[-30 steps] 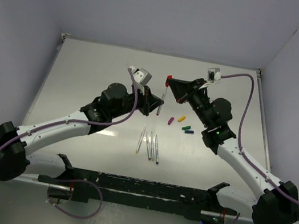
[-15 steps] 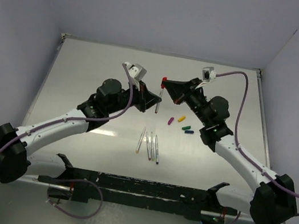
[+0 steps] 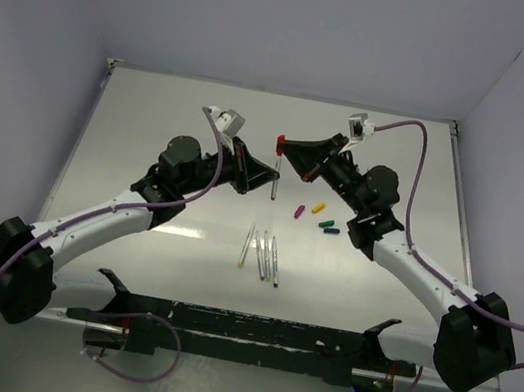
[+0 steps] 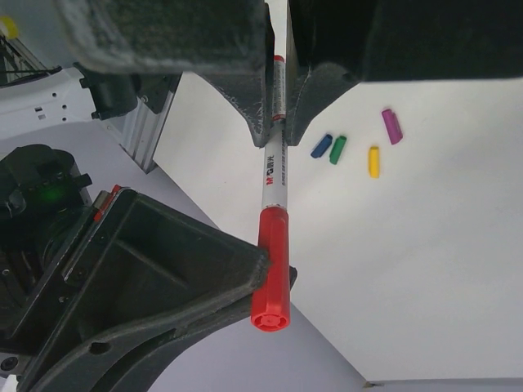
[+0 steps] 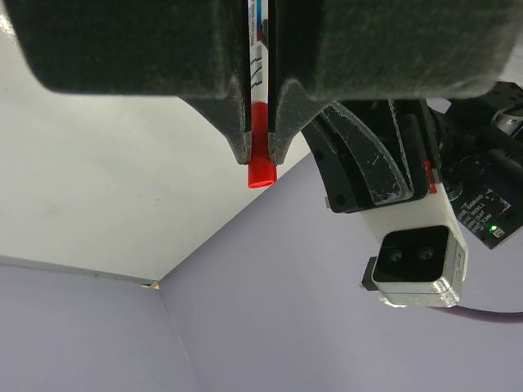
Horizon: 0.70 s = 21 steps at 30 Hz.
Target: Insert the pens into the pen caps
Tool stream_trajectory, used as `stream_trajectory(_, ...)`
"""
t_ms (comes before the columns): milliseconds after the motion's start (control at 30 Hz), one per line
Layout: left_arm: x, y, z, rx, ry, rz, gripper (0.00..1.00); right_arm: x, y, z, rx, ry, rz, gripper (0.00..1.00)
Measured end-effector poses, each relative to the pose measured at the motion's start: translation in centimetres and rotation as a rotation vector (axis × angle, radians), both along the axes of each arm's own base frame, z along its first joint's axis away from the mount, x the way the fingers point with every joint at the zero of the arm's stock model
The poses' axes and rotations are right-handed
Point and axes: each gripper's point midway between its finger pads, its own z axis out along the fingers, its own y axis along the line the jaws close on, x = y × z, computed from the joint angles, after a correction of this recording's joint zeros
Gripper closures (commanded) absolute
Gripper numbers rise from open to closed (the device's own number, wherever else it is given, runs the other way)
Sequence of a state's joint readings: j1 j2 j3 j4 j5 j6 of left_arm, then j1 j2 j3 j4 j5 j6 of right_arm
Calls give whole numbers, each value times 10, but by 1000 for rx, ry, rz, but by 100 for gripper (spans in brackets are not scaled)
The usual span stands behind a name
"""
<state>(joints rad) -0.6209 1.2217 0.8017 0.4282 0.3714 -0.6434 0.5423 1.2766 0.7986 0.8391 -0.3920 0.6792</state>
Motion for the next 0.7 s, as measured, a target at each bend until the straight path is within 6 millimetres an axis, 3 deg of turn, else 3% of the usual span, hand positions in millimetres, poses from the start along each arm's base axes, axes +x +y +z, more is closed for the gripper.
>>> stream_trajectory(700,1,5,0,5,-8,-19,100,-4,3,-2,-44,-9,36,100)
